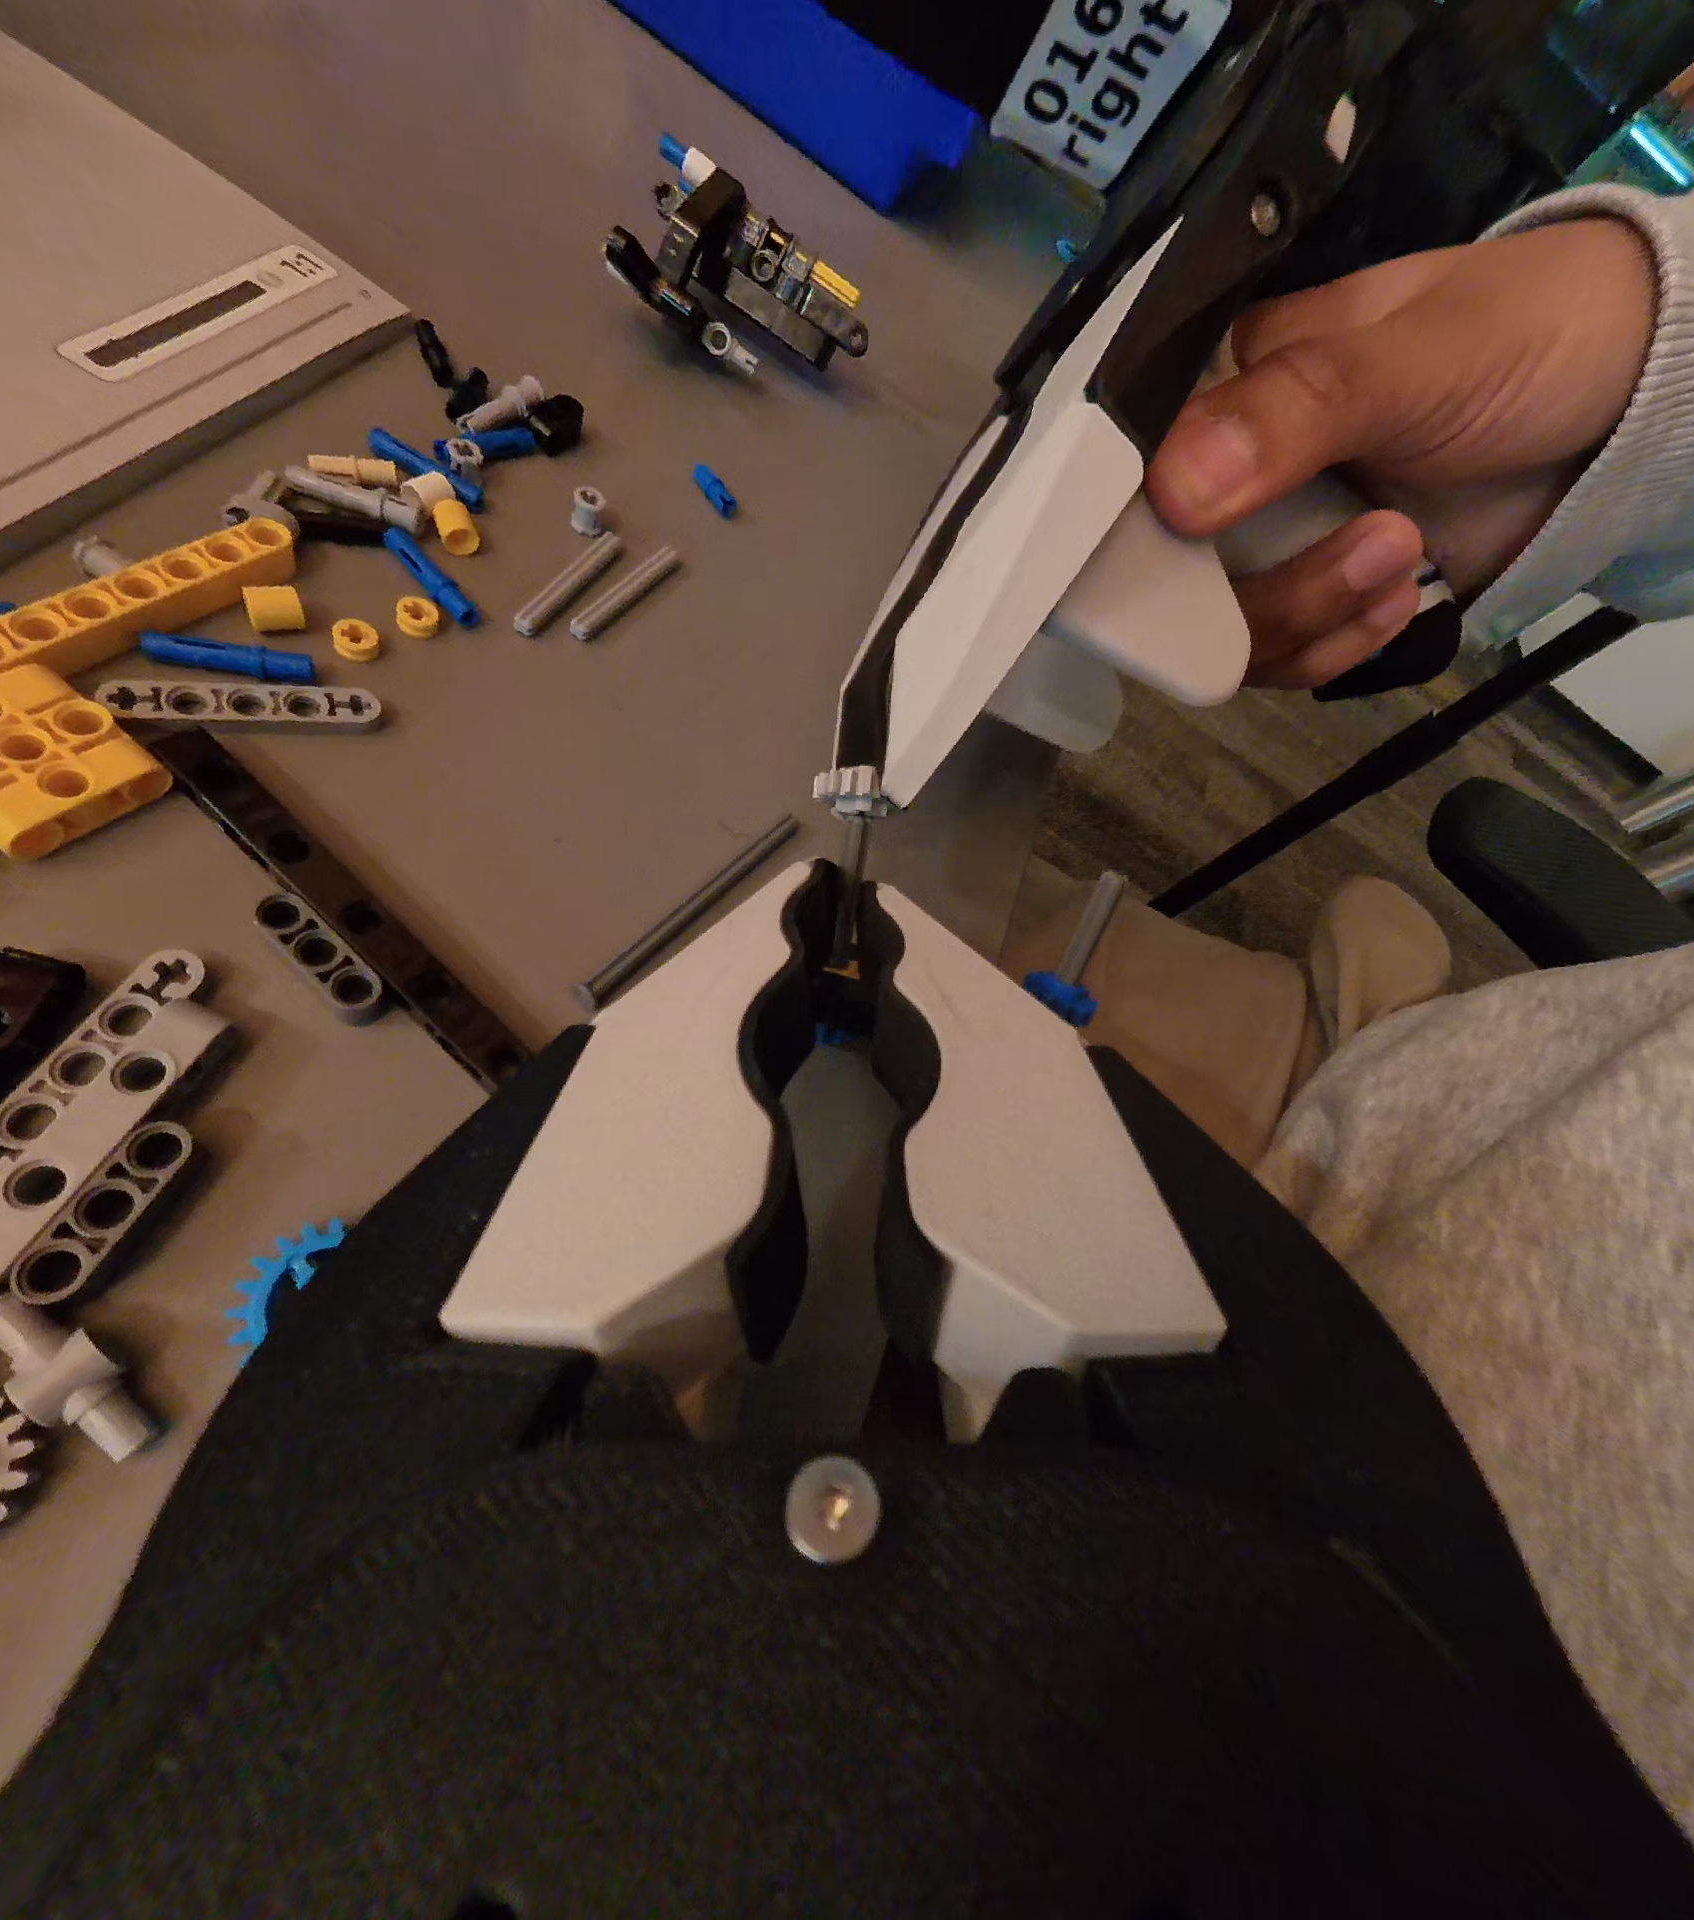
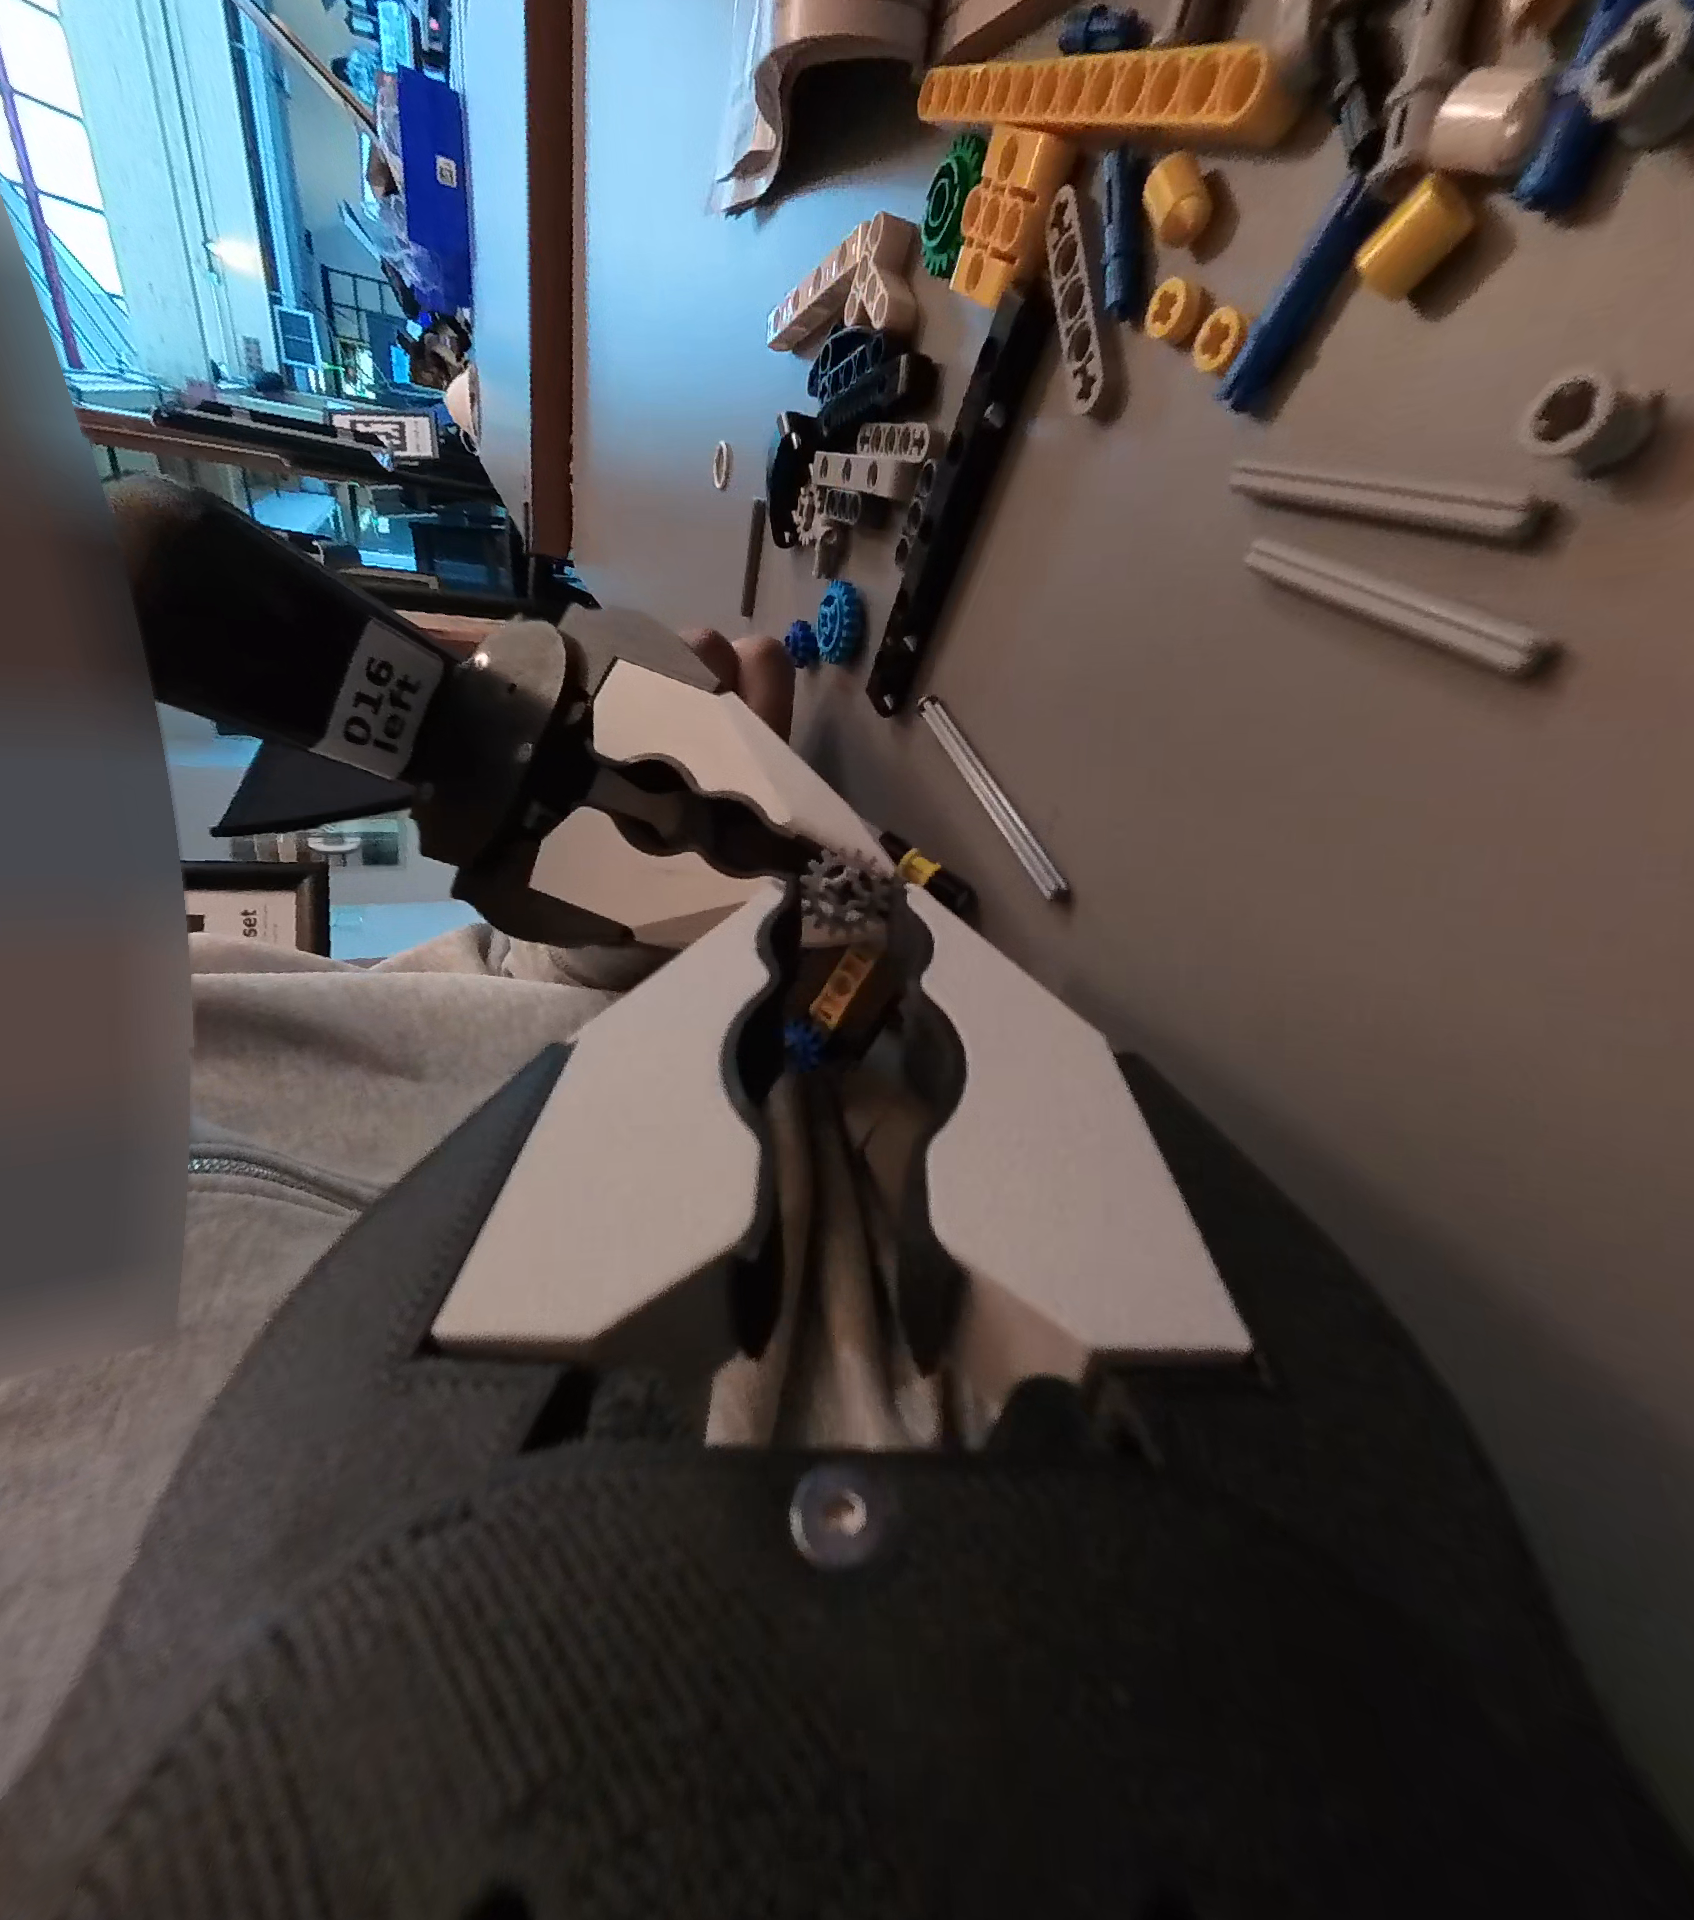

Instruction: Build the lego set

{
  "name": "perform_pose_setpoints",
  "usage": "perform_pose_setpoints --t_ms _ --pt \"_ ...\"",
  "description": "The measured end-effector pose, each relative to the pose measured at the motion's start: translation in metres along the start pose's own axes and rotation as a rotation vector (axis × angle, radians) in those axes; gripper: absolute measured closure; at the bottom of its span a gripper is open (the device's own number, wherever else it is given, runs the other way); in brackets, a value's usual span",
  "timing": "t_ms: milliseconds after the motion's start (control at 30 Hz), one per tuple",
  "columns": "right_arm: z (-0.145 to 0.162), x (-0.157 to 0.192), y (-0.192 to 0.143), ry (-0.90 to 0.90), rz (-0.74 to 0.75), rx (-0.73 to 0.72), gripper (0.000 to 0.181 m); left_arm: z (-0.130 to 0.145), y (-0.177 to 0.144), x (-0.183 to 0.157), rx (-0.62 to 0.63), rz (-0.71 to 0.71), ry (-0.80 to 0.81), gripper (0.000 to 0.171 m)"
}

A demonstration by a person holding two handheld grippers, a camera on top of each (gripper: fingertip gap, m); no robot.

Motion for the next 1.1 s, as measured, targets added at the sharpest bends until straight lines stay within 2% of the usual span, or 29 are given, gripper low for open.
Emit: perform_pose_setpoints --t_ms 200,633,1100 --pt "-0.001 0.002 0.001 -0.012 0.030 0.010 0.167 0.000 0.000 0.000 -0.001 -0.003 -0.003 0.168" --pt "-0.001 0.011 0.002 -0.080 0.209 0.018 0.167 0.000 0.001 0.000 0.003 -0.013 0.007 0.168" --pt "0.000 0.014 0.003 -0.104 0.277 0.067 0.167 0.001 0.001 -0.002 0.008 -0.025 0.044 0.168"
Point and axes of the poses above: each gripper's, where its closed fingertips meet, y out along the fingers, z out of its underside, x = y × z across the jaws, the point moved 6 cm from there along -y, back along the fingers, and after that the axes turned 9 degrees about y, right-handed, at the moved point
